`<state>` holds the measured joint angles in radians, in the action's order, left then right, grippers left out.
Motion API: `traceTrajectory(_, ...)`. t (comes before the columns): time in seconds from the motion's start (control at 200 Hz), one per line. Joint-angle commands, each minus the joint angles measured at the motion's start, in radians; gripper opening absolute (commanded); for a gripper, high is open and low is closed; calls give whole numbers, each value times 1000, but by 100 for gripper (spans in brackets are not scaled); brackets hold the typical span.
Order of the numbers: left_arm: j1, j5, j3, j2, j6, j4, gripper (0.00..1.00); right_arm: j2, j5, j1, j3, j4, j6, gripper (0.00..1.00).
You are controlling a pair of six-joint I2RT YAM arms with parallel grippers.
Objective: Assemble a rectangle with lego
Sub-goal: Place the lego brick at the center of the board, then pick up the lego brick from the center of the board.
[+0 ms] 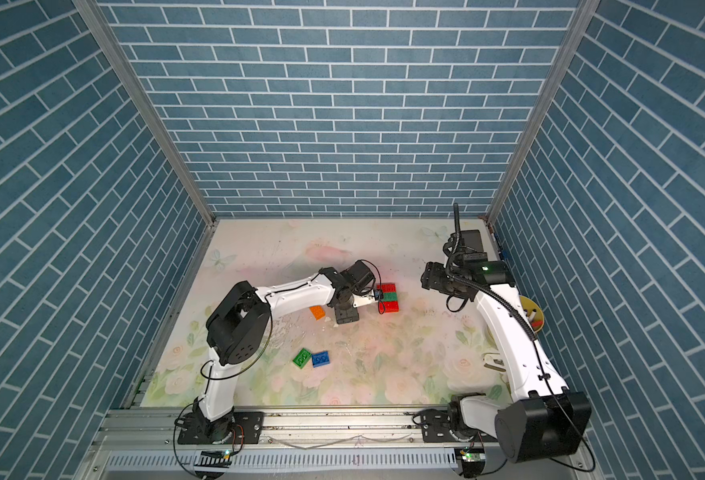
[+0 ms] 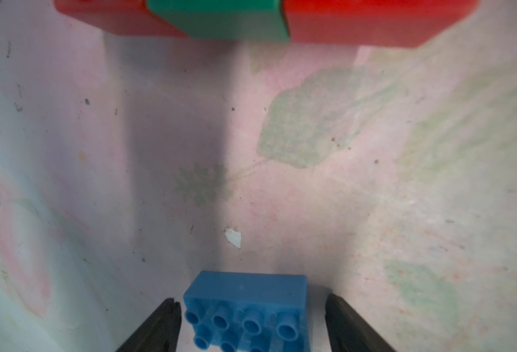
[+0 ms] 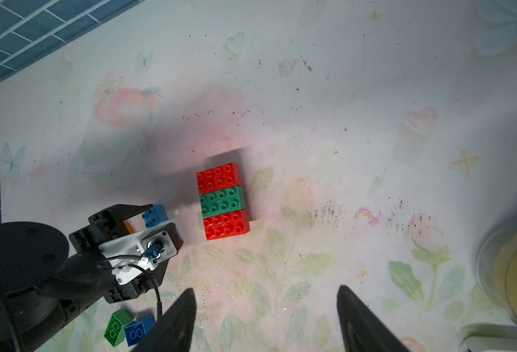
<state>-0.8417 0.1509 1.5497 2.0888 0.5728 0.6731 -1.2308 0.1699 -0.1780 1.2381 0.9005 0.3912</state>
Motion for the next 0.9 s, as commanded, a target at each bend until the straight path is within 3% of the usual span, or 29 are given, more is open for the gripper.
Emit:
traceTrajectory(0.0, -5, -16, -14, -13, -17, -6, 84, 25, 19, 3, -15, -8, -25, 76)
traceTrajectory(0.255, 31, -34, -84, -226, -116, -223, 86, 49, 93, -12, -16, -26, -47, 82)
traceTrajectory(0.365, 70, -18, -174, -394, -224, -384, 90, 46, 68, -99, 11, -17, -72, 80)
traceTrajectory(0.44, 94, 21, -252, -515, -317, -473, 97, 17, 5, -197, 47, 4, -88, 79)
traceTrajectory(0.505, 111, 100, -338, -631, -406, -555, 100, -25, -37, -275, 77, 21, -95, 77)
traceTrajectory(0.605, 182, 97, -459, -810, -577, -612, 100, -94, -35, -381, 106, 33, -148, 73)
traceTrajectory(0.765, 342, 49, -644, -1045, -905, -578, 100, -289, -41, -544, 243, 101, -308, 71)
traceTrajectory(0.895, 433, 86, -734, -1134, -1030, -473, 100, -515, -69, -641, 436, 169, -340, 66)
